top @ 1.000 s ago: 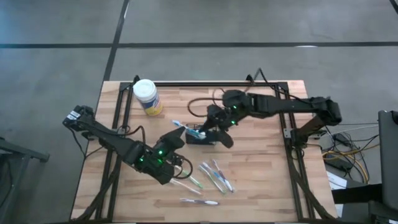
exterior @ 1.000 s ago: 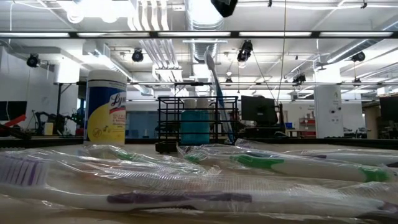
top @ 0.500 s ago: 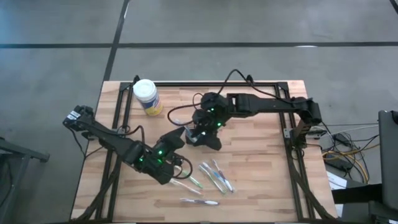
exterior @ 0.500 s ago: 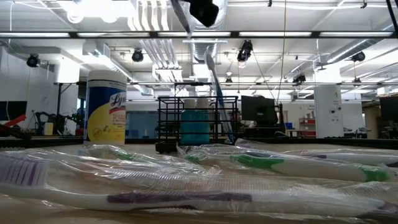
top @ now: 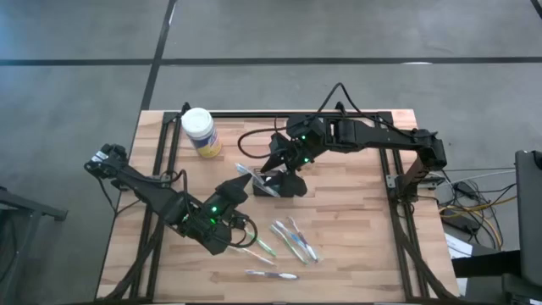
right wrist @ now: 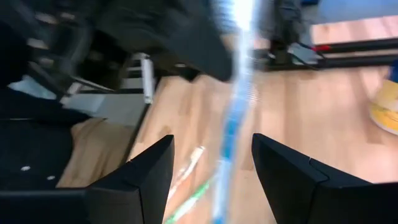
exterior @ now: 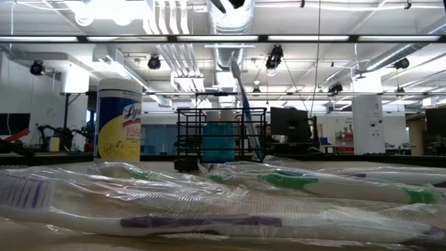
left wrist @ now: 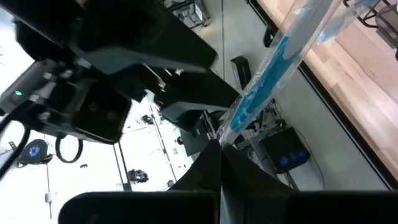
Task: Pick & Place toothbrushing station
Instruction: Put the left blue toothbrush into the mesh organizer
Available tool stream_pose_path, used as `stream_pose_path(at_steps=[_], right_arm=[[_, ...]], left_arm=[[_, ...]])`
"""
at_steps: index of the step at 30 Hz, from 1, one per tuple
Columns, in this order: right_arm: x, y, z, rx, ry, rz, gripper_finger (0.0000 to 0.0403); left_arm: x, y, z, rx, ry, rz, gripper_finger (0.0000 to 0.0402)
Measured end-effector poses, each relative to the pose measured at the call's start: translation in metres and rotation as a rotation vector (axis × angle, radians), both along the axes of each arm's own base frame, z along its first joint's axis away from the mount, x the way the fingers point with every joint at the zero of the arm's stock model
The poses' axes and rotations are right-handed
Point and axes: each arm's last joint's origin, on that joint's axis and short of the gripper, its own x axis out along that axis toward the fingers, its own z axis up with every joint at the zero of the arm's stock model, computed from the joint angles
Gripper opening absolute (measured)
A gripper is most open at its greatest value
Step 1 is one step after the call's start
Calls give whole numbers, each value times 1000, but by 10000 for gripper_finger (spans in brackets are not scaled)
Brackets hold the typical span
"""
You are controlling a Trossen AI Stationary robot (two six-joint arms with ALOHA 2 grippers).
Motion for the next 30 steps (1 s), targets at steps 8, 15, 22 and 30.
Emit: stream_pose_path(at_steps=[8, 15, 22, 30], right_arm=[[3, -4, -6, 15, 11, -18, 212], [8, -3, -3, 18, -65, -4, 212], [20, -6, -18, 3, -47, -4, 212], [27, -7, -26, -46, -58, 27, 170]], left_arm=[[0, 0, 11, -17, -27, -1, 0], [1, 4, 15, -18, -28, 10, 0], [4, 9, 15, -15, -24, 26, 0], [4, 10, 15, -18, -27, 28, 0]])
